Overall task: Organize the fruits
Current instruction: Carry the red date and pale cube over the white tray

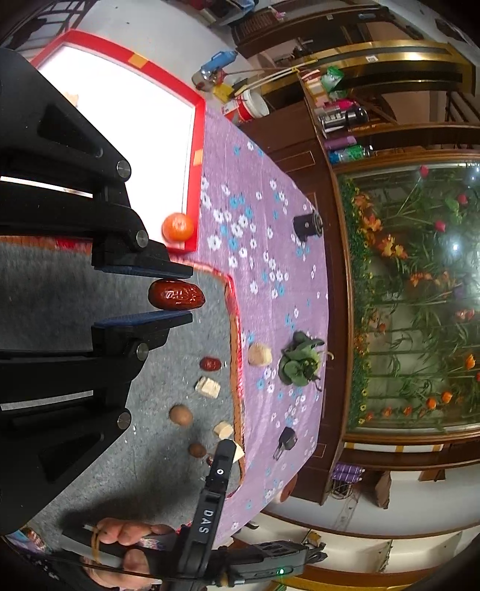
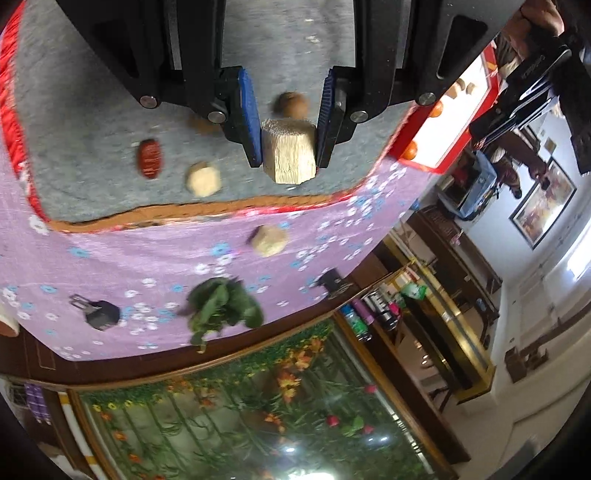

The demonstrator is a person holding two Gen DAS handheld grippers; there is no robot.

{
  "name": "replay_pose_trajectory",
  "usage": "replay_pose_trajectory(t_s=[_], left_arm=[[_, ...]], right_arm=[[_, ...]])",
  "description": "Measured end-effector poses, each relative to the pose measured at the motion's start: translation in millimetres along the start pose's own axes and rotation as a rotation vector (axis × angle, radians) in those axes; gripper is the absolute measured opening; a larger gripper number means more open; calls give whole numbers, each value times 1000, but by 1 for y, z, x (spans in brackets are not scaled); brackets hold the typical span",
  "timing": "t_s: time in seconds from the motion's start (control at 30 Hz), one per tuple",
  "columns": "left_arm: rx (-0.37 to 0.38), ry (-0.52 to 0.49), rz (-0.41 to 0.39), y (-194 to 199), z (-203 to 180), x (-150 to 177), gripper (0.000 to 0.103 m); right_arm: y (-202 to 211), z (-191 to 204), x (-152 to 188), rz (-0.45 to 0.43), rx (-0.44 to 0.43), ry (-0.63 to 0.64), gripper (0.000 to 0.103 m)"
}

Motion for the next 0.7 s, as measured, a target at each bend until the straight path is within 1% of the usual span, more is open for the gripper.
replay_pose_trajectory(t_s=[0.13, 0.27, 0.53, 0.7], left_arm=[[-33, 20, -1, 5, 15, 7, 16], [-71, 51, 4, 8, 34, 17, 16], [-136, 117, 40, 7, 69, 41, 16], [-177, 148, 58, 4, 87, 54, 16]], right_arm=[[-8, 35, 18, 38, -58, 40, 28], [-26, 74, 38, 82, -112, 87, 28], [-64, 131, 73, 149, -205, 82, 28], [-80, 154, 88, 145, -245, 60, 28]])
Point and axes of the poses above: each gripper's, at about its wrist camera, not at the fingertips, and y roughly against the way its jaws point, z to its left, x to its underside, the point moved 4 cm from there along -y, roughly the way its jaws point, and after that the axes turned 15 degrees about -y, right-handed, at the moved point
